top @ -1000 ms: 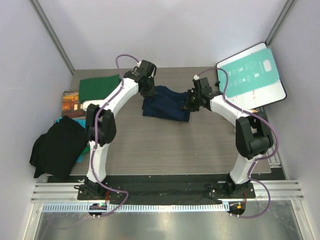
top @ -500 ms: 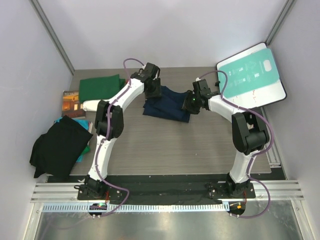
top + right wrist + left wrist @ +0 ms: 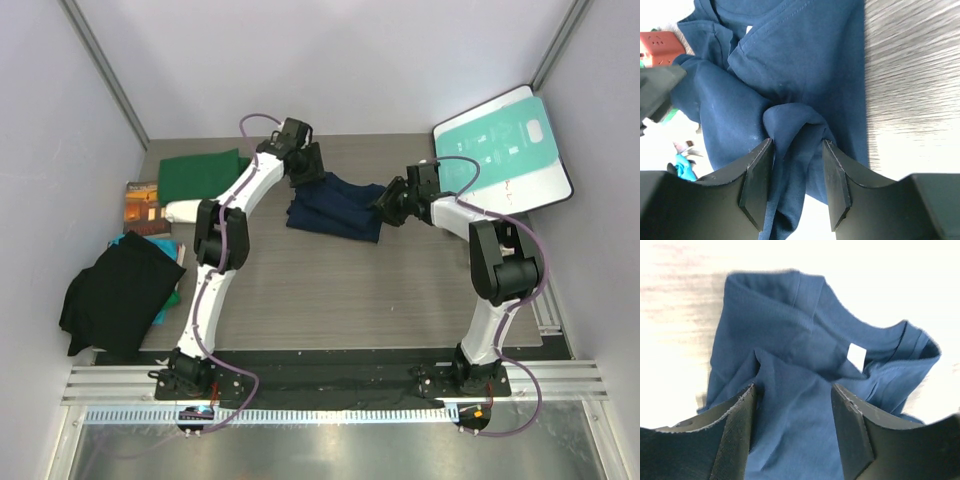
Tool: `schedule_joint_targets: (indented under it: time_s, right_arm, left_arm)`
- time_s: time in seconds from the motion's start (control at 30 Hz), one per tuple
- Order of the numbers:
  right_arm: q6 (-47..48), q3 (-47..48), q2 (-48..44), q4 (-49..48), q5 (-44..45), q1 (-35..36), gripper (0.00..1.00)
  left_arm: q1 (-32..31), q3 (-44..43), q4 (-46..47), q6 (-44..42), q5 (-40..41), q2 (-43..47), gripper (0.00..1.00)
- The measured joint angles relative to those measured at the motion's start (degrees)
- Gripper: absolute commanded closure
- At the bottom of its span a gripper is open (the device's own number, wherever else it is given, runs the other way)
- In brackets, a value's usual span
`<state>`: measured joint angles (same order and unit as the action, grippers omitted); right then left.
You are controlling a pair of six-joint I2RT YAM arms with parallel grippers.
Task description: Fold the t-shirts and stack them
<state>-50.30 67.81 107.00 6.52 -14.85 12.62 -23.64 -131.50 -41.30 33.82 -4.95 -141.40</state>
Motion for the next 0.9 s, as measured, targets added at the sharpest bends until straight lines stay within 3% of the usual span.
schedule_joint_targets:
  time_s: [0.2, 0.4, 0.63, 0.77, 0.9]
  right_arm:
    - [0.11, -2.27, -0.96, -1.57, -0.39, 0.61, 0.52]
    - [11.45, 1.38, -9.31, 6.86, 7.78, 6.97, 0.51]
    - [19.28, 6.67, -21.24, 9.46, 9.55, 10.01, 0.53]
    - [21.70, 9.57, -18.64, 10.19, 7.50, 9.77, 0.54]
    - [22.95, 9.60, -12.90, 12.37, 5.90, 11.50, 0.55]
  left_arm:
    - [0.74, -2.64, 1.75, 2.01, -1.11, -1.81, 0.43]
    - [1.44, 1.66, 3.08, 2.16, 2.71, 0.02, 0.43]
    - [4.70, 14.80, 3.43, 1.29, 10.51, 12.37, 0.46]
    - [6.32, 17.97, 5.03, 0.37, 11.19, 20.70, 0.49]
    - [5.99, 27.45, 9.03, 0.28, 9.31, 29.11, 0.55]
